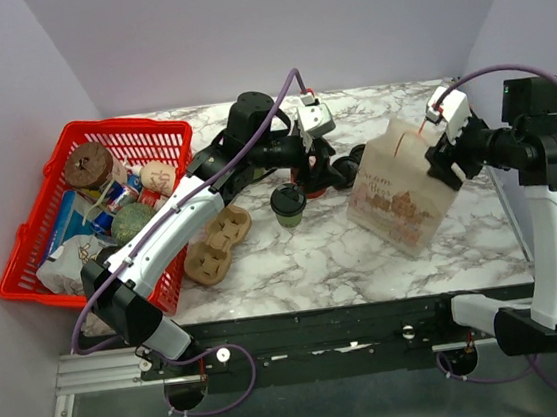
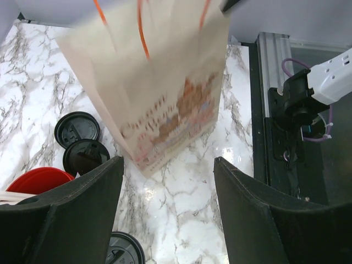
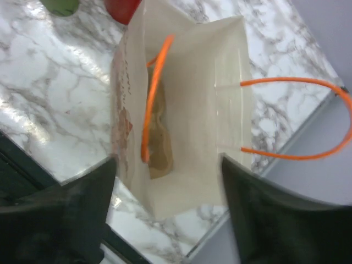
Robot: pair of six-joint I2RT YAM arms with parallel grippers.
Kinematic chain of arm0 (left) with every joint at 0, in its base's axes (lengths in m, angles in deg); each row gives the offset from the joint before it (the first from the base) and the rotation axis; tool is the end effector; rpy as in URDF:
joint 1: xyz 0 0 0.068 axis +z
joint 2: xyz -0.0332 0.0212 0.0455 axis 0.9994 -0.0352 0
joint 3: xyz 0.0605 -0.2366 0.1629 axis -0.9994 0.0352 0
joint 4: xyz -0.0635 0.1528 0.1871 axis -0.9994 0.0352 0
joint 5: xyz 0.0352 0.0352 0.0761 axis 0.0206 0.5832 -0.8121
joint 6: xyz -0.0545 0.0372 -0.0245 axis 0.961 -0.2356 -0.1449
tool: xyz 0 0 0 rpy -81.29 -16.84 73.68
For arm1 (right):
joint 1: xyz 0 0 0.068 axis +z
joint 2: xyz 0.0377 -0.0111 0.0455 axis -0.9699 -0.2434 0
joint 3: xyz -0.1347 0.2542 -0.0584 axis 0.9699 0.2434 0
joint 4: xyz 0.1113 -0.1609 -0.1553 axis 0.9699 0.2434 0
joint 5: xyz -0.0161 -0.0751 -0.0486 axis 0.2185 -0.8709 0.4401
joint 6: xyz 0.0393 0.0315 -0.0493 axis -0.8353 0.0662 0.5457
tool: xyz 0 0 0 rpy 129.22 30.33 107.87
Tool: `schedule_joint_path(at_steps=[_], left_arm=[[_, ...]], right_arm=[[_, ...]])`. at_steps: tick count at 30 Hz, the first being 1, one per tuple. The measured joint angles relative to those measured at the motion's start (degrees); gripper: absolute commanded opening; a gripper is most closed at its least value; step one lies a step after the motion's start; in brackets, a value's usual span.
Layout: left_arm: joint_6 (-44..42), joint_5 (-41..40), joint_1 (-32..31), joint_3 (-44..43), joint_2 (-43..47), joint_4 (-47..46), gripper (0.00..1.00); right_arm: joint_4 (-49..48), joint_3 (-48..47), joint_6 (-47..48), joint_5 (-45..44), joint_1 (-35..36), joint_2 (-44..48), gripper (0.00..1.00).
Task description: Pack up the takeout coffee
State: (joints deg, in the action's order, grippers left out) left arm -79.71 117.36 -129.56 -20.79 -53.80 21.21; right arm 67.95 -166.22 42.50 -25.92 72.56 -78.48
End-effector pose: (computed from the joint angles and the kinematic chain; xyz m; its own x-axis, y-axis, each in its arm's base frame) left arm 0.2379 -0.2623 0.4367 -0.1089 0.2272 -0.9677 0.9902 0.1105 -0.0855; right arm 0.1607 0.0165 0.4651 -0.2663 -0.6484 -0.7132 -0.6959 0.6413 -0.3233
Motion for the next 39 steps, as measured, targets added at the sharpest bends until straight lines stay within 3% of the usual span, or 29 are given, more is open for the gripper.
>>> schedule_joint_path(at_steps=[5,13,24,31,39], left_arm=[[-0.2,0.0,0.0,0.5,0.0,0.2,0.75],[-0.1,0.0,0.3,1.0,0.0,0.2,0.75],[0.9,3.6,0.0,1.6,-0.7,-4.3,0.74],[-1.4,7.8,-5.2,-5.6,-7.3,-6.7,0.74],[-6.6,7.2,-10.8,-12.4,-13.0,-6.3,0.71]], right_arm=[[0.3,1.9,-0.6,2.8,0.0,0.7,1.0],[-0.4,-7.5,-6.1,7.5,0.0,3.4,1.0],[-4.8,3.4,-10.3,1.7,0.0,2.8,0.9],[-5.3,-2.1,-10.1,-1.4,-0.8,-2.2,0.85],[-5.9,-7.1,-8.3,-3.8,-3.2,-3.6,0.85]])
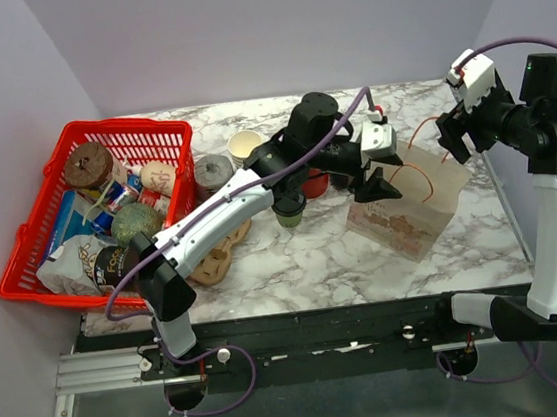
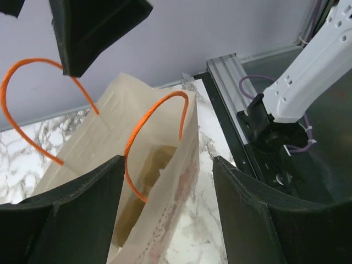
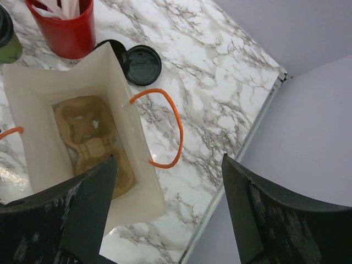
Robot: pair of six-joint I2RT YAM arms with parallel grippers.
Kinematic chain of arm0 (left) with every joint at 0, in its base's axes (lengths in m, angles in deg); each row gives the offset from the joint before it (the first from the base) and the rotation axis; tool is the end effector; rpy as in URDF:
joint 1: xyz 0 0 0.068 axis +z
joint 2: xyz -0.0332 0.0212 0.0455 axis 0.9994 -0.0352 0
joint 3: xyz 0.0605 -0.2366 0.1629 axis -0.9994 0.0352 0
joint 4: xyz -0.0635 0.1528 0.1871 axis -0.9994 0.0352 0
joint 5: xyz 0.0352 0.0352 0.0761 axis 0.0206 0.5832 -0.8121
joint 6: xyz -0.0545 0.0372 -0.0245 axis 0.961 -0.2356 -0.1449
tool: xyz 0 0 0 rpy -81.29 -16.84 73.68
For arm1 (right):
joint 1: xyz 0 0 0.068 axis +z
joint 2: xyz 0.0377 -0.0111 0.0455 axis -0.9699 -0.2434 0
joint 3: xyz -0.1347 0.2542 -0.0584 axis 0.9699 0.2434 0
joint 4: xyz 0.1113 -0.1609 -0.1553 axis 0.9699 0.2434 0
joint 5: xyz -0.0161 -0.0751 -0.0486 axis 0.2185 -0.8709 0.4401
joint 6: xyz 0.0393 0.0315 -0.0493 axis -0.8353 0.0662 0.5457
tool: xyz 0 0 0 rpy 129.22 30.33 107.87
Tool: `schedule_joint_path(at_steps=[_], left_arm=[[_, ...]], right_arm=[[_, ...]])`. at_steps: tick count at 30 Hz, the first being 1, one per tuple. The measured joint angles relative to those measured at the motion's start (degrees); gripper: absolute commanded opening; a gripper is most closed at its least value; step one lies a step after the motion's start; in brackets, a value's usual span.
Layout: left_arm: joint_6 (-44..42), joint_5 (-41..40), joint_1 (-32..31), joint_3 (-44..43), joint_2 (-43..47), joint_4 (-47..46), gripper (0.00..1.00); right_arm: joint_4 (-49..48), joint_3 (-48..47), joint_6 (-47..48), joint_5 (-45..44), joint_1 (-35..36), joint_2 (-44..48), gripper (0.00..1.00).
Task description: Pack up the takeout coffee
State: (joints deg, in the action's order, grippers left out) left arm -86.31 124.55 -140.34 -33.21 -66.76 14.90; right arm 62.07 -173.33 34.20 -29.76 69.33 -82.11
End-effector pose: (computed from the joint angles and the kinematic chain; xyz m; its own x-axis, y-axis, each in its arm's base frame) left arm 0.2191 -0.3552 0.4413 0.1058 0.1253 -0.9865 0.9729 -0.2181 0.0767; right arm 0.1809 0.0016 0.4961 -0.3020 -0.5563 -0.7741 -0.5231 0.7756 -0.3533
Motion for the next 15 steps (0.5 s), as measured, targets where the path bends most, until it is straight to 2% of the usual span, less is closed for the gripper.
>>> schedule_joint_path(at_steps=[5,11,15], left_arm=[[-3.3,-1.2,-1.2,-3.6,-2.9,1.1,0.63],[-8.5,-2.0,-1.2,-4.6,-3.5,5.7,0.62],[-10.0,-2.1,-1.2,-3.4,-3.4,7.1,0.63]], right_arm=[[-0.8,2.8,1.4,-0.9,-0.5,-2.4,0.84],[-0.3,7.8,3.8,-0.8,-0.5,-5.9,0.8],[1.7,11.6,6.1,-0.8,-0.5,-6.1,0.74]])
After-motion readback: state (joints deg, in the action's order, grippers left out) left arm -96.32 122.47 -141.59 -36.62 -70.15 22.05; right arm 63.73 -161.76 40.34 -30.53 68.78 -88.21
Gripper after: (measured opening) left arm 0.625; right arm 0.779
